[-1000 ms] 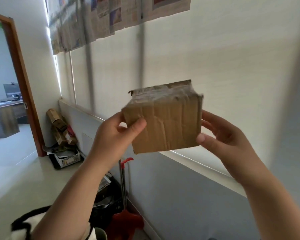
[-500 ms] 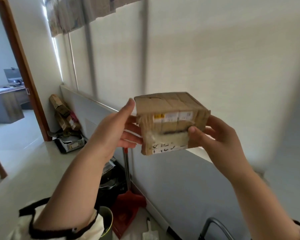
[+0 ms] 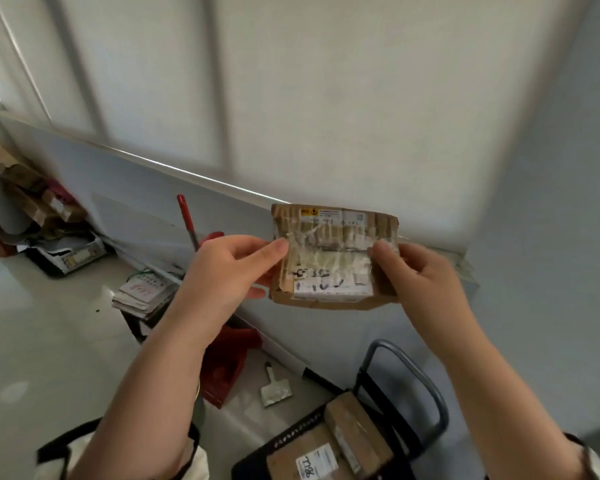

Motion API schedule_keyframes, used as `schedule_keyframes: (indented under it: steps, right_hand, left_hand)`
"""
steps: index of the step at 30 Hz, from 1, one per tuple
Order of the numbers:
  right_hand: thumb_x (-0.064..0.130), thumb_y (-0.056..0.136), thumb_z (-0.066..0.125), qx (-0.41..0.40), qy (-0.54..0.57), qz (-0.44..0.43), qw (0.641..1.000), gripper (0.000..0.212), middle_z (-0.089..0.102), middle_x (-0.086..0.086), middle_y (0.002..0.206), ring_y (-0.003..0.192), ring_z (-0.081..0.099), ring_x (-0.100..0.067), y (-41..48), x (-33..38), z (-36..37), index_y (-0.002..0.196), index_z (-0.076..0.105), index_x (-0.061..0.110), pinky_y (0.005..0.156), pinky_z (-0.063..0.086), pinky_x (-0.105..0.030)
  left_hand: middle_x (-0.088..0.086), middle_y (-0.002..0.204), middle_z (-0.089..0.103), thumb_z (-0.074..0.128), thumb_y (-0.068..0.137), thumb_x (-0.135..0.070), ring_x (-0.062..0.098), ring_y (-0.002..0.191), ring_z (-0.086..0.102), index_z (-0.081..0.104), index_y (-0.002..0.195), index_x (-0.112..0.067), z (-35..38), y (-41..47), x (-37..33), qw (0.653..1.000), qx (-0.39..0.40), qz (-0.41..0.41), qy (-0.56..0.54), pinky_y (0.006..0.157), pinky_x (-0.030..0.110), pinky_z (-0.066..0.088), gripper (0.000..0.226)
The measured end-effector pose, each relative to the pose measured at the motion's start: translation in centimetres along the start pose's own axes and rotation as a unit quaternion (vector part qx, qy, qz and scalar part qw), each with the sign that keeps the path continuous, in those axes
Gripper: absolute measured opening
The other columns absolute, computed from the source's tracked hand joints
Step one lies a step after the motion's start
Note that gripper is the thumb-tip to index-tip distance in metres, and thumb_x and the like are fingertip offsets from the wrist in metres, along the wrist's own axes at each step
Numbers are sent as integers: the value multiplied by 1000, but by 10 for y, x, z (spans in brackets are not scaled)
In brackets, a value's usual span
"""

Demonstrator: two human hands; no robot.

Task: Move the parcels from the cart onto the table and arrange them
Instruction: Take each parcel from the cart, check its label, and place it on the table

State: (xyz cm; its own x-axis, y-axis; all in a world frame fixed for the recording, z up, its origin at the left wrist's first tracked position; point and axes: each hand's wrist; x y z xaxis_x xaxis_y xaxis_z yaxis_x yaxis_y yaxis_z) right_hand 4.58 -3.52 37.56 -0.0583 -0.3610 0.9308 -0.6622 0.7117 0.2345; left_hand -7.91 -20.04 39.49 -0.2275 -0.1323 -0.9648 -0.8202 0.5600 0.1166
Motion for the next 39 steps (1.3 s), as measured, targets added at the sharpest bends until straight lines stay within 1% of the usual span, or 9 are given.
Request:
schedule_keyframes:
  steps: [4, 8, 14, 17, 20, 25, 29, 34, 39]
  right_hand:
    - [36, 90, 53, -58, 36, 28, 997, 20, 73, 0, 89, 85, 68, -24, -32, 1, -8, 96, 70, 29, 78, 57, -44]
    - [26, 93, 50, -175, 65, 61, 981, 20, 73, 9, 92, 90, 68, -7, -83, -1, -9, 102, 67, 29, 82, 54, -28]
    - [16, 95, 48, -319, 32, 108, 941, 23, 70, 16, 79, 78, 63, 5, -181, -6, -28, 93, 64, 31, 61, 47, -6]
    - [14, 94, 48, -376, -2, 130, 917, 24, 70, 12, 82, 79, 63, 3, -235, -3, -50, 92, 65, 31, 65, 49, -11]
    - [14, 95, 46, -438, -14, 147, 887, 24, 71, 15, 85, 83, 65, 0, -293, 3, -74, 93, 64, 30, 69, 52, -17]
    - [8, 95, 47, -521, 0, 162, 838, 24, 68, 15, 84, 81, 62, 10, -390, 11, -112, 103, 62, 25, 63, 48, -6]
    - [7, 94, 49, -559, -4, 178, 810, 27, 59, 24, 93, 79, 53, 25, -471, 5, -143, 102, 56, 32, 61, 40, 3]
    - [11, 94, 50, -556, -6, 235, 797, 30, 61, 21, 108, 103, 56, 5, -582, -7, -193, 115, 56, 32, 76, 47, -7]
    - [11, 95, 48, -572, -10, 259, 778, 29, 62, 20, 108, 100, 57, 4, -687, -5, -241, 116, 55, 31, 70, 48, -5]
  left_hand:
    - [-3, 82, 75, 63, 83, -33, 16, 79, 71, 70, 89, -22, 5, -2, 10, 998, 60, 11, -15, 84, 50, 54, 15]
    - [-6, 85, 74, 62, 85, -31, 14, 81, 70, 68, 91, -26, 17, -15, 20, 989, 146, 32, -18, 83, 47, 55, 11]
    - [-11, 81, 73, 59, 87, -27, 4, 73, 68, 67, 92, -25, 66, -57, 38, 952, 296, 10, -77, 59, 14, 52, 10]
    - [-10, 78, 73, 58, 89, -25, 2, 68, 68, 66, 91, -24, 101, -95, 36, 926, 366, -18, -91, 54, 10, 49, 9]
    - [-8, 79, 74, 57, 90, -27, 6, 72, 69, 66, 90, -25, 137, -142, 27, 899, 430, -22, -86, 62, 19, 53, 9]
    - [-18, 66, 70, 53, 93, -26, -5, 64, 64, 62, 82, -31, 188, -235, 6, 862, 499, 57, -64, 54, 11, 47, 15]
    - [-9, 77, 70, 53, 92, -27, 3, 73, 67, 62, 88, -31, 221, -318, 4, 835, 547, 54, -32, 59, 15, 49, 10]
    - [-13, 90, 65, 53, 92, -31, 7, 87, 60, 58, 89, -34, 254, -428, 0, 823, 566, 42, -6, 77, 25, 48, 7]
    - [-13, 95, 63, 53, 93, -31, 3, 87, 59, 59, 114, -23, 283, -548, -6, 794, 607, 35, 18, 63, 14, 45, 23]
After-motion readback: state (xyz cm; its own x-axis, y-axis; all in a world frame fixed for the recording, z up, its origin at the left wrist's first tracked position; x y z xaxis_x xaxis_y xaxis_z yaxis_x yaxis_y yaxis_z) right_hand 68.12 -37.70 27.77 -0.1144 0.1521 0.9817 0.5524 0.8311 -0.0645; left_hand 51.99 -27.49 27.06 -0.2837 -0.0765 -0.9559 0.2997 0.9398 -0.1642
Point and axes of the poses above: each hand's wrist, its own y-axis towards the middle knuckle, its own z-axis out of the palm, x = y × z
